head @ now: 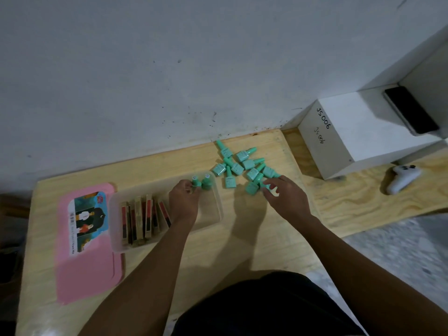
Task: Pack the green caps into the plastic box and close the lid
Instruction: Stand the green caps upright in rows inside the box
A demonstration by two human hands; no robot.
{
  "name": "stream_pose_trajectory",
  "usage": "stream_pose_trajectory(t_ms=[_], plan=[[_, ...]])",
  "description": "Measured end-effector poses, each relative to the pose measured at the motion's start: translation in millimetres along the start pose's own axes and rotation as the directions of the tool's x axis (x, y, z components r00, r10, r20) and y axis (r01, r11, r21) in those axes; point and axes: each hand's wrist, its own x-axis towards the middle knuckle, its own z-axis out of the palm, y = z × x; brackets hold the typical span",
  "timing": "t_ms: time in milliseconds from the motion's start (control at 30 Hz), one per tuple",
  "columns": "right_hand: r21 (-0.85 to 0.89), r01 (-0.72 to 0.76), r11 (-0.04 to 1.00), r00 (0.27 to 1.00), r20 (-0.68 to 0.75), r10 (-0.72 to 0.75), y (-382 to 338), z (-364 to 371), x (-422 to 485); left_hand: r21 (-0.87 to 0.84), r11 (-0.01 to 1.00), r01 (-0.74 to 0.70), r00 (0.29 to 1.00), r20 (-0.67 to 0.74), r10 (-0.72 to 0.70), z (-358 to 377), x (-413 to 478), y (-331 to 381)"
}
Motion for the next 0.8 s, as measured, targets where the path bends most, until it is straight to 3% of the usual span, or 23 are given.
stream_pose_trajectory(t_ms=[267,333,433,500,567,667,800], plan=[[-0.062,-0.129,0.99,0.986,0.097,0.135,22,1,5,0.003,1.0,0.018,0.996,-0.086,-0.018,2,-7,4],[-0.09,-0.12,0.989,0.982,0.135,0.132,29,1,10,0.048,0.996,-0.074,0.983,-0.164,0.081,1,-17,12],[-0.106,-0.105,0.989,0.98,0.16,0.121,37,2,20,0.143,0.938,-0.317,0.917,-0.209,0.341,6,-41,44],[-0.131,-0.09,0.987,0.978,0.174,0.112,41,2,27,0.132,0.857,-0.498,0.853,-0.101,0.512,19,-52,67],[-0.166,-0.067,0.984,0.974,0.202,0.1,46,3,32,0.091,0.817,-0.569,0.822,0.082,0.563,41,-54,84],[-0.18,-0.021,0.983,0.977,0.204,0.058,56,4,36,0.128,0.896,-0.425,0.861,0.361,0.357,76,-44,100],[-0.177,0.051,0.983,0.967,0.254,-0.005,65,3,39,0.357,0.86,-0.365,0.871,0.458,0.18,103,-29,100]])
